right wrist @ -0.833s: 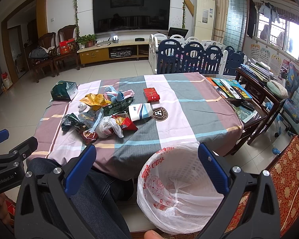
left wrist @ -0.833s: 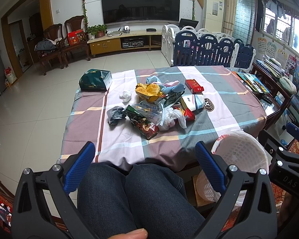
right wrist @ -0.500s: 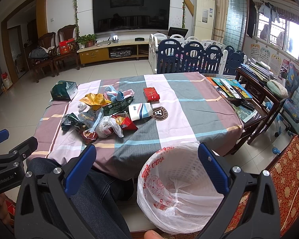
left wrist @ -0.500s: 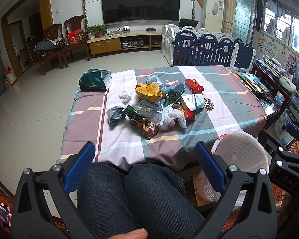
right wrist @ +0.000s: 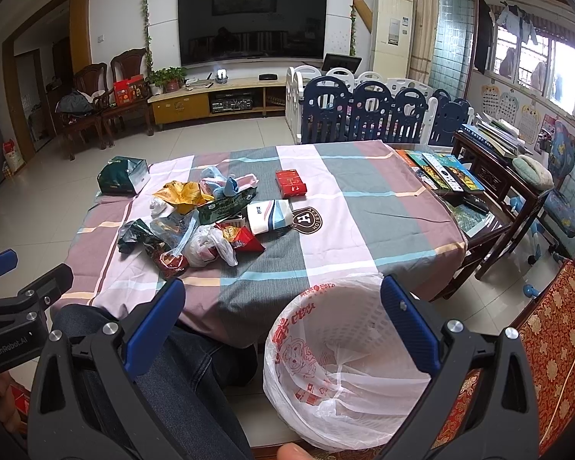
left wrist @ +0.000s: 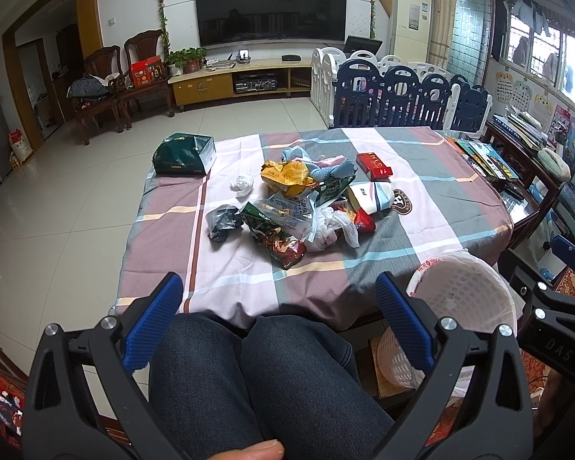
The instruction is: Collect trash
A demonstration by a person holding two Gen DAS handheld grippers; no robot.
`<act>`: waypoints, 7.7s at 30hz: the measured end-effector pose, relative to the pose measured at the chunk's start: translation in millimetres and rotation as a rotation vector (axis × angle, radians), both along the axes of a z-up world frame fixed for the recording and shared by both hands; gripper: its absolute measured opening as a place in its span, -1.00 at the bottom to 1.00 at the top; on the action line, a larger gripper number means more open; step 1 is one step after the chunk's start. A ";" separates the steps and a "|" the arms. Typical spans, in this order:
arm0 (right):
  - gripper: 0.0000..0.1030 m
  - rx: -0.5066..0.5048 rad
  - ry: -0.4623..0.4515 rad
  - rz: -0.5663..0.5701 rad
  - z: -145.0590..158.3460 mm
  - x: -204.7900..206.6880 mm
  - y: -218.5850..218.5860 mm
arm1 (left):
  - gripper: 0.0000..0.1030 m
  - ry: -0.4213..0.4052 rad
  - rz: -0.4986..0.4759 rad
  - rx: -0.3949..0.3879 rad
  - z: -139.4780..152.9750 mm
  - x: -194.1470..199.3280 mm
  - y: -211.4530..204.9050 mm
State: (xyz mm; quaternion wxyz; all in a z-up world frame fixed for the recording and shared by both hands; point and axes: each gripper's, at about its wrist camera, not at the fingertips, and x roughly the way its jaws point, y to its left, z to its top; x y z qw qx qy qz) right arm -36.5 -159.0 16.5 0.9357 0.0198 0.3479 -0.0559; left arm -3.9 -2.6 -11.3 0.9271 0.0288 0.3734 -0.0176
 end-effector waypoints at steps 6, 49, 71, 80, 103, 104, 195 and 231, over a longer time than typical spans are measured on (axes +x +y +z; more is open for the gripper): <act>0.94 0.001 0.000 -0.004 0.1 -2.6 0.9 | 0.94 0.003 -0.001 0.000 0.1 -0.5 -0.3; 0.35 0.025 0.231 0.256 -135.3 222.7 130.1 | 0.68 0.119 0.363 -0.302 -104.0 135.4 169.5; 0.05 0.151 0.208 0.522 -145.4 196.9 167.3 | -0.38 0.054 0.363 -0.463 -156.4 215.6 177.3; 0.06 -0.016 0.262 0.394 -168.1 226.5 183.0 | -0.38 0.030 0.380 -0.412 -150.3 208.3 175.9; -0.38 -0.134 0.256 0.463 -176.4 202.8 213.5 | -0.38 -0.001 0.489 -0.366 -147.4 198.5 195.7; -0.38 -0.136 0.248 0.463 -173.6 197.4 213.6 | -0.38 -0.005 0.493 -0.363 -147.0 198.4 196.3; -0.91 0.309 0.092 0.282 -131.7 193.1 -29.8 | -0.38 -0.017 0.031 -0.420 -97.2 73.3 65.7; 0.25 0.205 0.182 -0.067 -96.9 3.0 -174.3 | 0.78 0.169 -0.262 -0.223 -93.4 47.1 -127.2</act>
